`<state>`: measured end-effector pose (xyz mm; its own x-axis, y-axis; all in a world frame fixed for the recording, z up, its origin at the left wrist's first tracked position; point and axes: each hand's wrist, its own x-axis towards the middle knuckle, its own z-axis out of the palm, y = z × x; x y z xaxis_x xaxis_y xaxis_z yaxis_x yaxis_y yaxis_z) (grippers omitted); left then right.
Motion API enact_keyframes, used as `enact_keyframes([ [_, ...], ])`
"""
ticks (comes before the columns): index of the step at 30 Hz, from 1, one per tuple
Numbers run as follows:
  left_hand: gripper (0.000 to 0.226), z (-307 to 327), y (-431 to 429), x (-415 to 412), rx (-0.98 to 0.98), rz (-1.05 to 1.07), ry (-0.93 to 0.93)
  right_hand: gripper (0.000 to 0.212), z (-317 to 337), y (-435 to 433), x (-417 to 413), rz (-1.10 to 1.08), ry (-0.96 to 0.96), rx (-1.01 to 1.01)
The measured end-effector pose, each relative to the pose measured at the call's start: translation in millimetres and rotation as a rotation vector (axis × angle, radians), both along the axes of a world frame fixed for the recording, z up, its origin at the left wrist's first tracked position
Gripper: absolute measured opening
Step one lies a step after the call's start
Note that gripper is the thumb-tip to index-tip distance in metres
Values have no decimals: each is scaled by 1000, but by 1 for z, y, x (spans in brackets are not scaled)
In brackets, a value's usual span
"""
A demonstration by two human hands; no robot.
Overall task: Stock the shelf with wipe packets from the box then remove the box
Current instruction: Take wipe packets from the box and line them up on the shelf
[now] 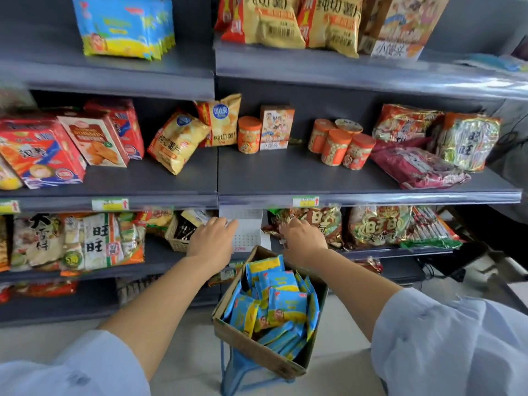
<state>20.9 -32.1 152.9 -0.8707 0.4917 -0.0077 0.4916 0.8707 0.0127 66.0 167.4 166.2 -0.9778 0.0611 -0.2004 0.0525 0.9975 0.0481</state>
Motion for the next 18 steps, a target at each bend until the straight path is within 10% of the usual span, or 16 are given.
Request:
enact_keyframes([
  [18, 36, -206, 59, 12, -224, -130, -302, 39, -195, 61, 23, -59, -329, -33],
])
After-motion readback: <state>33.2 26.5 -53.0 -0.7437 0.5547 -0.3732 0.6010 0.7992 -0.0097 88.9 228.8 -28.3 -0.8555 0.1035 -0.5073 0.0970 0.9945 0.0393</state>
